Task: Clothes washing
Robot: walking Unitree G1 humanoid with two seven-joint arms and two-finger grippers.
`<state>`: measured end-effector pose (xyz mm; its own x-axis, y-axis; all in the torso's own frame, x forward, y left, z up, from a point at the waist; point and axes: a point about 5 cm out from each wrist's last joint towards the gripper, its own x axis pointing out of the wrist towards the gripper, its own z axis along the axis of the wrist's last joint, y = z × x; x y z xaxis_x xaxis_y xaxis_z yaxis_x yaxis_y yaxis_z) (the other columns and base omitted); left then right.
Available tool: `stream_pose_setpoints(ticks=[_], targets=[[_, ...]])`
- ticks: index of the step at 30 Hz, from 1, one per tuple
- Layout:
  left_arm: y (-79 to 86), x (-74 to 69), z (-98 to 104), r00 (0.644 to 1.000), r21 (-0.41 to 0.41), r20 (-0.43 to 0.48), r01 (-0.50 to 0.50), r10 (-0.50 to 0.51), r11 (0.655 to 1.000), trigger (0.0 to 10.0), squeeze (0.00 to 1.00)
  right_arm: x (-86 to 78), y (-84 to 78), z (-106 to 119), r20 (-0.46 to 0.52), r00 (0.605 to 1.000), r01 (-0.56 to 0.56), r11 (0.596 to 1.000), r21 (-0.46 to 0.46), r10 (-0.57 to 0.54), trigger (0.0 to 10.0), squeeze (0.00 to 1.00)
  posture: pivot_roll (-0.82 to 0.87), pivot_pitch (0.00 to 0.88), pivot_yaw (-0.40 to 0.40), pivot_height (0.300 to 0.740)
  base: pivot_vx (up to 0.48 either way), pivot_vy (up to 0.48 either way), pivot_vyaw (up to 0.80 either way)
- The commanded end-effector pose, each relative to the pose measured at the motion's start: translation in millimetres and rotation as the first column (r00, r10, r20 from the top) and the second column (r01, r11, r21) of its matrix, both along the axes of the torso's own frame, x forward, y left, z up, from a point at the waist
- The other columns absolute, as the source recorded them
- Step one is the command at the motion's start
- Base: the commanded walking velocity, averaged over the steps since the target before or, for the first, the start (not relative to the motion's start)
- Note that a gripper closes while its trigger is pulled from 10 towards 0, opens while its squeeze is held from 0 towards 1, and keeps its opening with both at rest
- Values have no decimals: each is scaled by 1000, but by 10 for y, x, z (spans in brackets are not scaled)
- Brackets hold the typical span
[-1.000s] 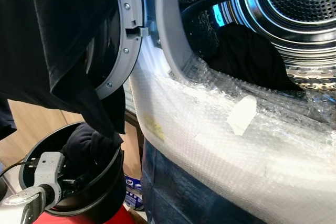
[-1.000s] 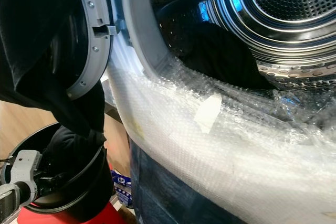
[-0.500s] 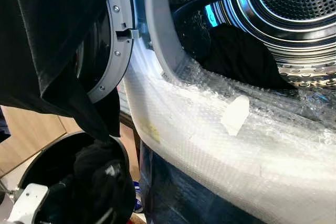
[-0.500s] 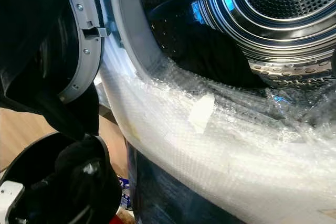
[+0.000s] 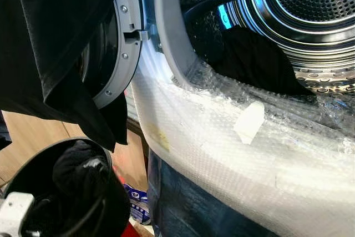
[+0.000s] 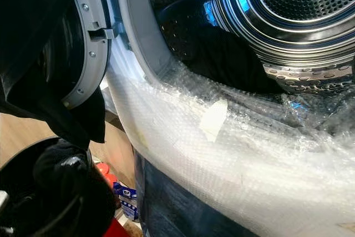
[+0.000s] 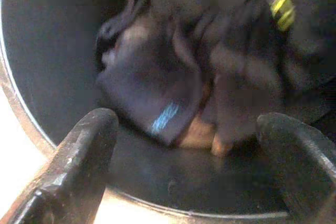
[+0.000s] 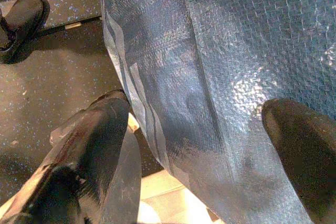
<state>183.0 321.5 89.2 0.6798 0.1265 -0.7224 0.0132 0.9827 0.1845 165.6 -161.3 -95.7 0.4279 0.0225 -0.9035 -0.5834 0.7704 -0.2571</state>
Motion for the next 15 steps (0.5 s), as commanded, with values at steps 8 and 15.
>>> stream_pose_setpoints(ticks=[8,15], targets=[[-49,46,20,1000,-5,1,30,-30,1000,10000,0,-8,-24,-2,3,1000,-4,1000,-14,4,10000,0,251,0,-11,740,0,0,0],[18,348,465,931,136,364,-35,-17,990,10000,0,-5,-37,0,4,1000,-1,1000,-17,1,10000,0,248,0,-18,740,0,0,0]])
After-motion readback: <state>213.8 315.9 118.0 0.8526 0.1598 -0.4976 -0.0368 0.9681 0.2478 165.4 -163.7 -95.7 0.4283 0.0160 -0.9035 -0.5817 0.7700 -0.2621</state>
